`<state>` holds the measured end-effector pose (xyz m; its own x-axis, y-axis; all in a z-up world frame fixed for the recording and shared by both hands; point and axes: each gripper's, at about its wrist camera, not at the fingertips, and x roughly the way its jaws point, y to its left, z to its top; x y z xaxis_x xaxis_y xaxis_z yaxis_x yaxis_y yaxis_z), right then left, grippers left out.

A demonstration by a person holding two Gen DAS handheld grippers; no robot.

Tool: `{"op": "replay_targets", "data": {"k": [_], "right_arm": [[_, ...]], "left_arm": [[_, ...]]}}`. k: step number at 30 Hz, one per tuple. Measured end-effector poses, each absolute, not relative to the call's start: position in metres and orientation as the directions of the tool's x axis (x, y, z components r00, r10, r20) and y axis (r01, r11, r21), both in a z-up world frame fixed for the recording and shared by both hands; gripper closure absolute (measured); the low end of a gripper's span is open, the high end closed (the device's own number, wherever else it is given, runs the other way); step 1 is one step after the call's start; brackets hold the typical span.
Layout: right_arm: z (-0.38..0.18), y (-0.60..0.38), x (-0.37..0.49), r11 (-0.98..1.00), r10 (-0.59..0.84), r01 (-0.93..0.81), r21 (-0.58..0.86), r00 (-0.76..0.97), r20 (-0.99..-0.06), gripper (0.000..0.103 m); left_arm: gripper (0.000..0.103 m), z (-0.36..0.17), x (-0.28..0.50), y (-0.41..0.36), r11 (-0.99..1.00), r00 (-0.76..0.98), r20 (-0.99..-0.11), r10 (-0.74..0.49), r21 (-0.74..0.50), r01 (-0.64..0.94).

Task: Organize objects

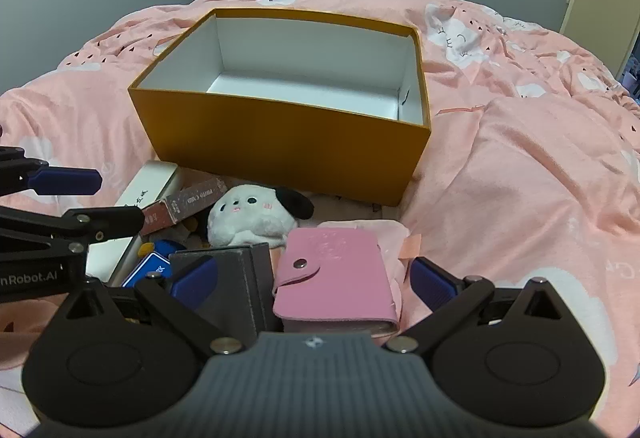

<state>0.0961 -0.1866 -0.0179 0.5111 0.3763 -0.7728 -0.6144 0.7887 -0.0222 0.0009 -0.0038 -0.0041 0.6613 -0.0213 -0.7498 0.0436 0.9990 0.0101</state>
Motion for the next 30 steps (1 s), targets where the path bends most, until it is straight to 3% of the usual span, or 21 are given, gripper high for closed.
{"op": "replay_targets", "data": {"k": [30], "right_arm": [[-0.0200, -0.1855, 0.0961, 0.785, 0.378, -0.619, -0.014, 0.496, -0.782, 0.001]], "left_arm": [[0.041, -0.0054, 0.0005, -0.0054, 0.999, 0.657, -0.754, -0.024, 0.010, 0.048]]}}
